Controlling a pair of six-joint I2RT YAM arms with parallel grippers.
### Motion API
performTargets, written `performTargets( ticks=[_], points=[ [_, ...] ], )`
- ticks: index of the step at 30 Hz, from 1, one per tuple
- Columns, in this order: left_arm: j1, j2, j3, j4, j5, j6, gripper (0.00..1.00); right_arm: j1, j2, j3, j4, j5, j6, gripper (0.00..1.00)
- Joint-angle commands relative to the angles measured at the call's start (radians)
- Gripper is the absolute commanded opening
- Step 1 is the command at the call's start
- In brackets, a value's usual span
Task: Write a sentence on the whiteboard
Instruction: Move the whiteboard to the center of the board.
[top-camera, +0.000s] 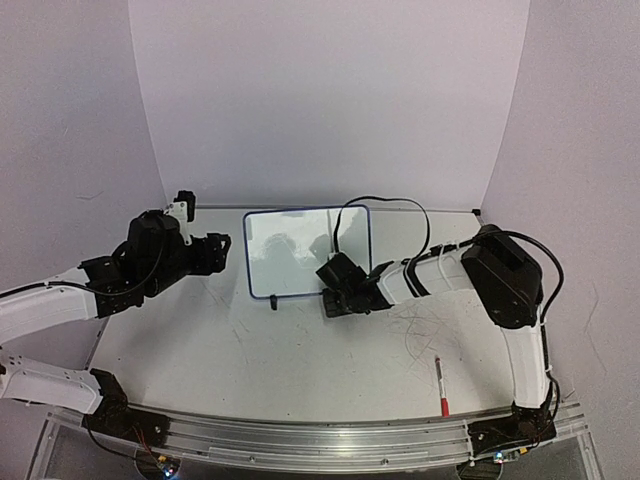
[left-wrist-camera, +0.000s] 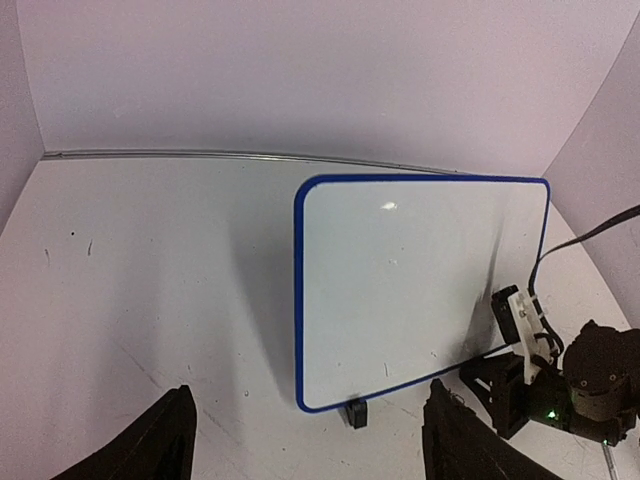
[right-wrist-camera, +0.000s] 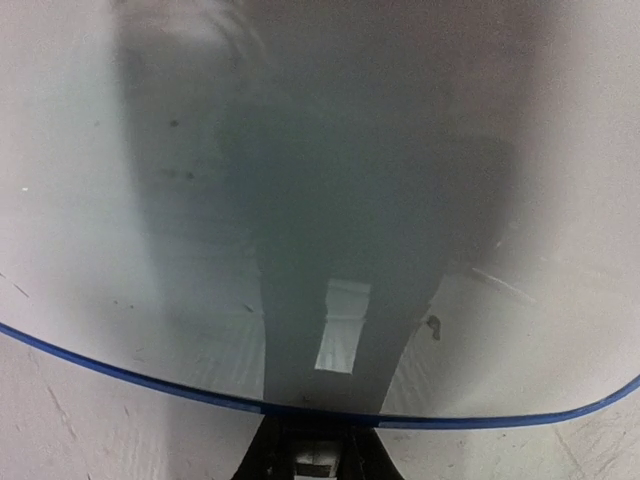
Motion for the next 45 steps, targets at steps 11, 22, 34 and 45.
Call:
performTargets(
  ticks=[11, 22, 34, 45],
  points=[
    [-0.001, 0.097, 0.089, 0.007, 0.026, -0.114, 0.79, -0.011, -0.220, -0.370, 0.210, -0.159, -0.259, 0.00],
    [-0.001, 0.164, 0.144, 0.007, 0.065, -0.122, 0.79, -0.010, -0.283, -0.345, 0.179, -0.193, -0.163, 0.32],
    [-0.001, 0.102, 0.152, 0.005, 0.105, -0.075, 0.80, -0.012, -0.752, -0.521, -0.333, -0.199, 0.059, 0.85],
    [-0.001, 0.045, 0.097, 0.007, 0.202, -0.076, 0.81, -0.132, -0.938, -0.582, -0.790, -0.369, 0.274, 0.87]
  ],
)
